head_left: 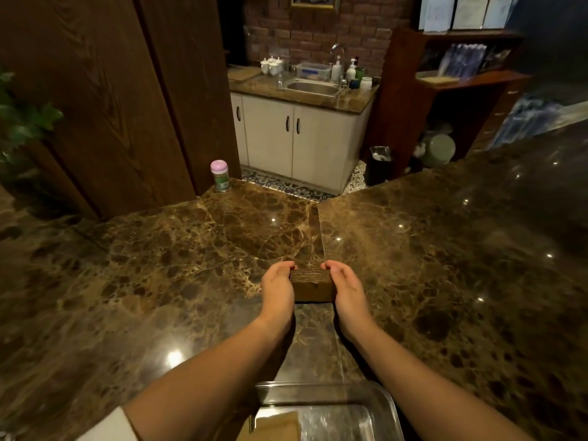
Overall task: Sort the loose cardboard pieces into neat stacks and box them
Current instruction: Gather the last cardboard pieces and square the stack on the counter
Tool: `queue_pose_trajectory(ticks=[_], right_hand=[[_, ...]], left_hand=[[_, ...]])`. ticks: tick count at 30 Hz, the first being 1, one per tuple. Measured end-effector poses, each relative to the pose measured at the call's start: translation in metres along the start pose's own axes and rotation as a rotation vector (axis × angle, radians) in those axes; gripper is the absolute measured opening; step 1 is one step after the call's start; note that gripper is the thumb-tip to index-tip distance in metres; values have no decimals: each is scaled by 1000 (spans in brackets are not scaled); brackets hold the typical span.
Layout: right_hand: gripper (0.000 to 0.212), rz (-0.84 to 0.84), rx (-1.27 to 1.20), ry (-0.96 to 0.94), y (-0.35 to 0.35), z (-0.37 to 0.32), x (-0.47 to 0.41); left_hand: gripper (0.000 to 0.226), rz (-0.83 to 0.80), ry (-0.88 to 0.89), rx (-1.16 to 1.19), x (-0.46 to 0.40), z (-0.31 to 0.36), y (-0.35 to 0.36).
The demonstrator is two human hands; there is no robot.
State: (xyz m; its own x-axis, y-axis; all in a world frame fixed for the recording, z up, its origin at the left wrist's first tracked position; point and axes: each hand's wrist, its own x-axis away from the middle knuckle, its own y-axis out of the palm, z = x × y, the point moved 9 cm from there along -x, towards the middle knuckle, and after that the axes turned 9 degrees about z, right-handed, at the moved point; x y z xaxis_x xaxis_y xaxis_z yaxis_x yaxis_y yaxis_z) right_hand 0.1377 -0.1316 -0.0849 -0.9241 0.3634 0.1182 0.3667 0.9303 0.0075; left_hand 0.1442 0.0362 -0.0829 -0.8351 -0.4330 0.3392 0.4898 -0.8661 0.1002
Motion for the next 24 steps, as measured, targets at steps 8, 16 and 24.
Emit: queue_pose_trajectory(ticks=[8,16,24], right_hand=[[23,-115,-32,107,-1,13,7],[46,-175,287,-88,-5,-16,23],[49,-54,219,-338,-12,-108,68]], left_hand=[[28,-192,54,-158,-1,-1,4],[30,-223,57,-170,13,15,1],[52,-282,77,167,70,84,-16]])
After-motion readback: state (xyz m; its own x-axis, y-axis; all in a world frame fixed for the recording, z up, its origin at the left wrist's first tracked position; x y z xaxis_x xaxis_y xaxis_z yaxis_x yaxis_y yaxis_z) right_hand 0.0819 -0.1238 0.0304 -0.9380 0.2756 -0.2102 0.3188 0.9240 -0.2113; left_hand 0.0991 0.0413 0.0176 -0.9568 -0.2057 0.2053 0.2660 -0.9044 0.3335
